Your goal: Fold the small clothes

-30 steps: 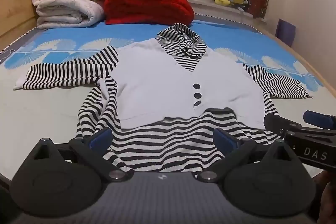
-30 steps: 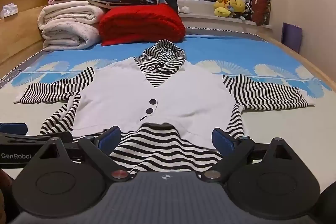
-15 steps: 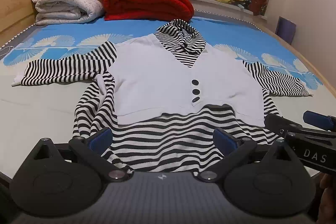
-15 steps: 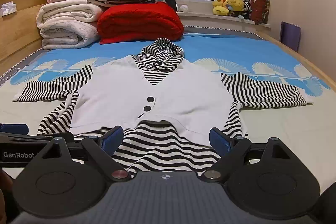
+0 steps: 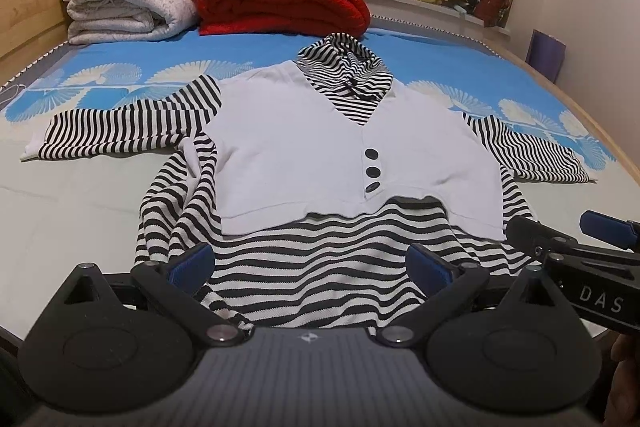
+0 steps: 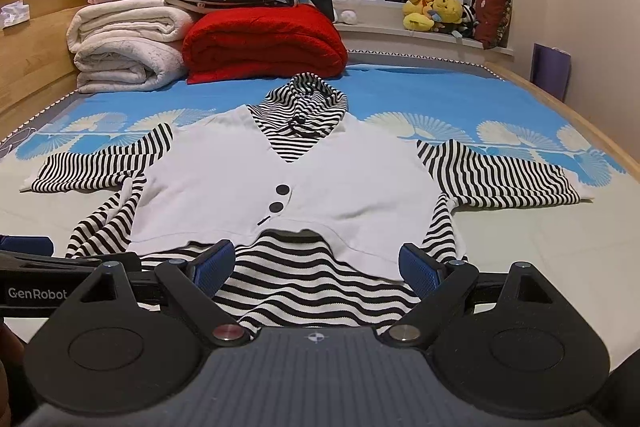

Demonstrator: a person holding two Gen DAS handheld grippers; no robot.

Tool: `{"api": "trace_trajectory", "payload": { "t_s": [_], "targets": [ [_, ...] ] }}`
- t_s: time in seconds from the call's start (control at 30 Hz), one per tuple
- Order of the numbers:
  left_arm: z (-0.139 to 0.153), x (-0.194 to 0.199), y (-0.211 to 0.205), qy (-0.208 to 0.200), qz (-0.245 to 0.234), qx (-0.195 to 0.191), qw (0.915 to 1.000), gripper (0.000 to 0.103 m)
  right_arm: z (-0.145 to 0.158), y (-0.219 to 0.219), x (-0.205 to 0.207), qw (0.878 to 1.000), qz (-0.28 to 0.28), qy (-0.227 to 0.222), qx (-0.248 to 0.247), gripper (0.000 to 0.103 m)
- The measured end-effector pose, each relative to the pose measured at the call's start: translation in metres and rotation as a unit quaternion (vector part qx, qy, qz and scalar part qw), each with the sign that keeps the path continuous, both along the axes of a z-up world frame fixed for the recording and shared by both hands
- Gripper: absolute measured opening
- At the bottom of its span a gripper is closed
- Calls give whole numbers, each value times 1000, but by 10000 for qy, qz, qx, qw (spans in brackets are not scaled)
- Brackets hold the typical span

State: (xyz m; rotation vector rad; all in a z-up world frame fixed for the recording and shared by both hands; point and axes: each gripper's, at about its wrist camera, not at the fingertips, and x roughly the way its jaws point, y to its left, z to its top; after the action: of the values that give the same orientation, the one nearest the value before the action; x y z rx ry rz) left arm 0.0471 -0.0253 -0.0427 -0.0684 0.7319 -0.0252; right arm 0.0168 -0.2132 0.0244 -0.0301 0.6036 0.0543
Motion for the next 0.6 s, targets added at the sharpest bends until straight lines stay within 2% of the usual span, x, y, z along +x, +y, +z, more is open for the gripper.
{"api": "trace_trajectory", "payload": {
  "t_s": [0.07,0.23,0.37,0.47,0.57,0.6],
  "targets": [
    [-1,0,0,15,9,3,10000,102,0,0,0,10000,-2,-60,-17,90],
    [-2,2,2,75,21,-53,10000,102,-3,-1,3,9998,-24,161,95,90],
    [-2,3,3,99,-4,-112,9999,101,-2,1,4,9998,-45,201,-11,90],
    [2,5,2,89,-60,-93,9999,96,-2,2,5,9996,-31,278,-47,90],
    [18,13,7,-13,-66,-118,9999,82,-1,2,6,9995,-57,306,73,90],
    [24,15,8,-104,-117,-94,9998,81,0,2,8,9993,-97,310,181,90]
  ]
}}
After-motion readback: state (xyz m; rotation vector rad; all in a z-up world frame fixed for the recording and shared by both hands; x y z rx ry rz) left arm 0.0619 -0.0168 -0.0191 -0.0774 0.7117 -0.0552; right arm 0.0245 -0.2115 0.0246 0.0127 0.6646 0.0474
